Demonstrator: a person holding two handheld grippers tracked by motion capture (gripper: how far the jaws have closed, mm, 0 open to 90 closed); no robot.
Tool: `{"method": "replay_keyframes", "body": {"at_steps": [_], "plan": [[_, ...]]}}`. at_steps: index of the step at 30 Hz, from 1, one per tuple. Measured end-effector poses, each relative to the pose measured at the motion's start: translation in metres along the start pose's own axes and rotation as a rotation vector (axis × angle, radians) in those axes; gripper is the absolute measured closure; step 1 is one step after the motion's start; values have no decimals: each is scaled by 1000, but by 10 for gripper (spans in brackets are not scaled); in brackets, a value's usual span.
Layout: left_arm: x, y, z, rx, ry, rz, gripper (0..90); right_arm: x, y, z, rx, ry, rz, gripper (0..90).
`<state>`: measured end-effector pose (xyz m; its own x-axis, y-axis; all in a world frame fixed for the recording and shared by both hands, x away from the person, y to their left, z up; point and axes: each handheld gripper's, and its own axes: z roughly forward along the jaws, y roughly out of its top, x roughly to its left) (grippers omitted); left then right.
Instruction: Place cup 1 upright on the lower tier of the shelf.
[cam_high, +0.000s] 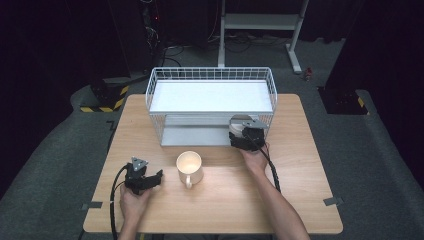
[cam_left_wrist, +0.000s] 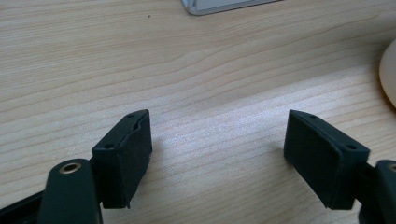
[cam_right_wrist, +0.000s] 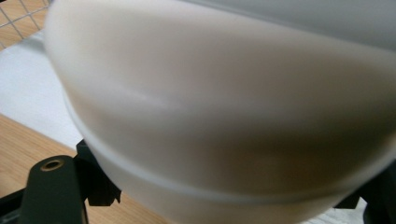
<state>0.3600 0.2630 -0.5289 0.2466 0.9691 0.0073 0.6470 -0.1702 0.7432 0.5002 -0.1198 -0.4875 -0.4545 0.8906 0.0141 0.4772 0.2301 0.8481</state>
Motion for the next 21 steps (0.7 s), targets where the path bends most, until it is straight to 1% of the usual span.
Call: {"method": "replay_keyframes", "body": {"at_steps": [1, 2, 3, 4, 8, 10, 13, 14, 15, 16, 17, 18, 19, 20, 21], "plan": [[0, 0, 0, 0, 0, 0, 238, -1, 0, 1, -5, -3, -7, 190], [0, 0, 0, 0, 0, 0, 238, 0, 0, 1, -5, -9, 1, 190], [0, 0, 0, 0, 0, 0, 238, -1, 0, 2, -9, -10, -6, 190], [0, 0, 0, 0, 0, 0, 238, -1, -1, 2, -10, -8, 5, 190], [0, 0, 0, -1, 0, 1, 238, -5, -1, 5, -34, -5, 10, 190], [0, 0, 0, 0, 0, 0, 238, -3, -2, 6, -37, -13, 2, 190], [0, 0, 0, -1, -5, 4, 245, -4, -3, 8, -54, -10, 0, 190], [0, 0, 0, -2, -6, 5, 249, -5, -3, 9, -62, -10, -9, 190], [0, 0, 0, -1, -7, 5, 251, -6, -3, 10, -67, -9, -7, 190], [0, 0, 0, -1, -7, 5, 251, -7, -4, 11, -78, -8, -19, 191], [0, 0, 0, -2, -7, 4, 252, -7, -4, 11, -81, -7, -14, 190], [-1, 0, 0, -3, -5, 2, 252, -6, -4, 12, -80, -6, -7, 191], [-1, 0, 0, -3, -4, 1, 252, -8, -4, 13, -81, -1, -21, 190], [-1, 0, 0, -1, -4, 3, 253, -8, -2, 13, -71, 2, -14, 190], [-1, 0, 0, -1, -4, 4, 255, -8, 2, 15, -52, 6, -20, 190]]}}
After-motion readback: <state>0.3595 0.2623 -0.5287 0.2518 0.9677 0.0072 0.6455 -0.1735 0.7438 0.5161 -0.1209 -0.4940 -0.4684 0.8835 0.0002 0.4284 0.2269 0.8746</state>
